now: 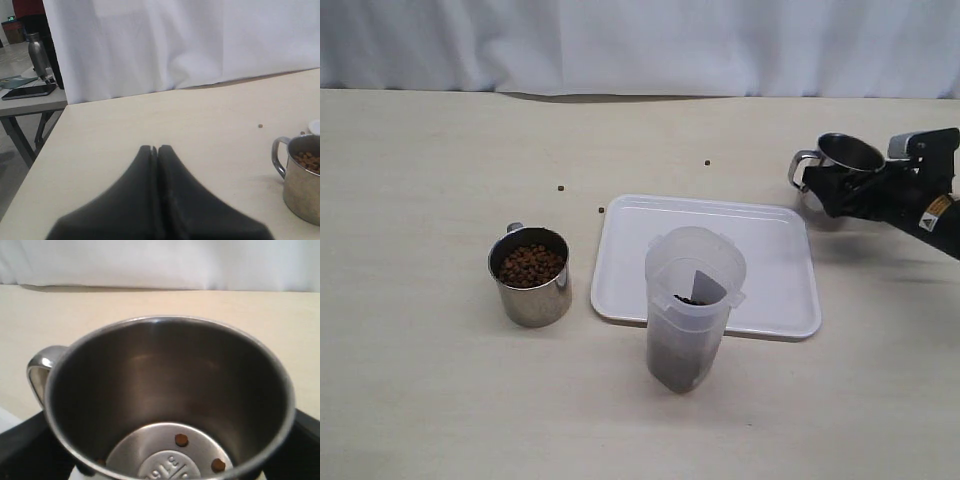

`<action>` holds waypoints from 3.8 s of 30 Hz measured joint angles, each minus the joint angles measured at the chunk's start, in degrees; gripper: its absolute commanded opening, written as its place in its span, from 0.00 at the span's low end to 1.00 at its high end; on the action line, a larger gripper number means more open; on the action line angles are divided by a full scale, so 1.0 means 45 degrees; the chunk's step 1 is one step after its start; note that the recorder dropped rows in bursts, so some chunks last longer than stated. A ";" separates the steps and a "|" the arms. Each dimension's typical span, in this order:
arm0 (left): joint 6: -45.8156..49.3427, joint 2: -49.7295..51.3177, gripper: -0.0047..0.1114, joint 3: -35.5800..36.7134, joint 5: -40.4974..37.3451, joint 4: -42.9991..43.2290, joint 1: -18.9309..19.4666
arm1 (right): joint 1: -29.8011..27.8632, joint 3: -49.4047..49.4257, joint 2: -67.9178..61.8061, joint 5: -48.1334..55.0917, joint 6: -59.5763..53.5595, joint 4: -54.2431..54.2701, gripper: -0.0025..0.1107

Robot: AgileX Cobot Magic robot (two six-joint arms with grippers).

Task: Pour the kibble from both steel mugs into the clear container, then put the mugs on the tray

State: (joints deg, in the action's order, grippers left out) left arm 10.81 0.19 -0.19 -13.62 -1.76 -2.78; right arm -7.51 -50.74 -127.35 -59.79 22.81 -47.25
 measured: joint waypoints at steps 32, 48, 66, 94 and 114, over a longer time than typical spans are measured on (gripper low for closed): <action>0.0000 0.0000 0.04 0.0000 0.0000 0.0000 0.0000 | -0.0060 0.2934 0.4695 -0.0922 -0.1795 0.1519 0.41; 0.0000 0.0000 0.04 0.0000 0.0000 0.0000 0.0000 | -0.0067 1.0281 1.2761 -0.0922 -0.2026 0.6403 0.07; 0.0000 0.0000 0.04 0.0000 0.0000 0.0000 0.0000 | -0.0067 1.1206 2.3086 0.8808 0.3344 0.1916 0.07; 0.0000 0.0000 0.04 0.0000 0.0000 0.0000 0.0000 | -0.0067 1.1227 2.7670 0.9786 1.7916 -1.1607 0.07; 0.0000 0.0000 0.04 0.0000 0.0000 0.0000 0.0000 | 0.6446 1.1227 2.7670 0.9892 1.7946 -1.1607 0.07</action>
State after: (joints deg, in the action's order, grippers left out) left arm 10.81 0.19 -0.19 -13.62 -1.76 -2.78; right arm 21.50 -0.21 -2.84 -15.28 103.56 -99.48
